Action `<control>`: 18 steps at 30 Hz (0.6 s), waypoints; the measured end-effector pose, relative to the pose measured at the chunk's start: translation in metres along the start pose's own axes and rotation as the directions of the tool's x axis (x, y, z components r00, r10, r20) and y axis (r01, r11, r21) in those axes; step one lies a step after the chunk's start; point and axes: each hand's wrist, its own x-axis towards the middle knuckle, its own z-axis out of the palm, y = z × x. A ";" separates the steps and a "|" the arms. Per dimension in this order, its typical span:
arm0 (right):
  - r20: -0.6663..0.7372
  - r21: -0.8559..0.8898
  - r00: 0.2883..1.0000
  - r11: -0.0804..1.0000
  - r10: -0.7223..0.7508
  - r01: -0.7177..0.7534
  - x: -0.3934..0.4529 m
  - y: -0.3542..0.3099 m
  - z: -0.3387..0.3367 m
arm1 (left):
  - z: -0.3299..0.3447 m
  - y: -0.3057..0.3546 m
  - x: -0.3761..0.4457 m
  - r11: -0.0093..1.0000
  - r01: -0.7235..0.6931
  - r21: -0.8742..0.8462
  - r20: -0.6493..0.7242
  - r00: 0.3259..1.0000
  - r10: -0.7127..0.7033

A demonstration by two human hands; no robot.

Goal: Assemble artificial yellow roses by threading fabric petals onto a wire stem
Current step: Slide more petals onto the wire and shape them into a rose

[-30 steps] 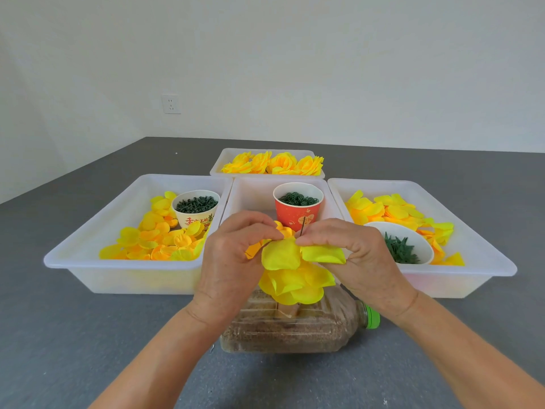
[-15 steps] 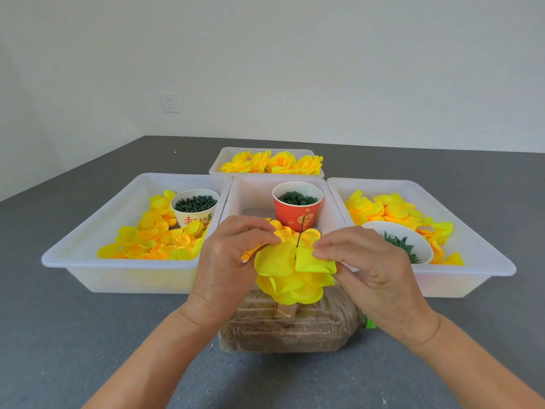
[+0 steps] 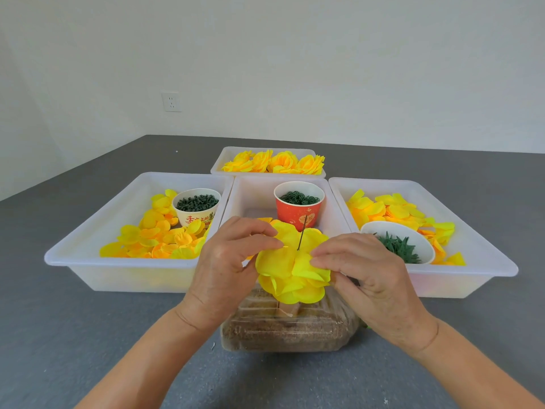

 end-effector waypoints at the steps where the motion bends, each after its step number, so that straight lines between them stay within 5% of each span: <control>1: 0.004 -0.010 1.000 1.000 -0.002 0.002 0.000 -0.001 0.000 | 0.000 -0.001 0.000 1.000 0.006 -0.002 0.003 1.000 -0.006; 18: 0.077 -0.042 0.997 0.999 -0.012 0.016 0.001 0.002 -0.002 | -0.001 -0.003 0.000 0.998 -0.037 0.041 0.049 0.998 0.035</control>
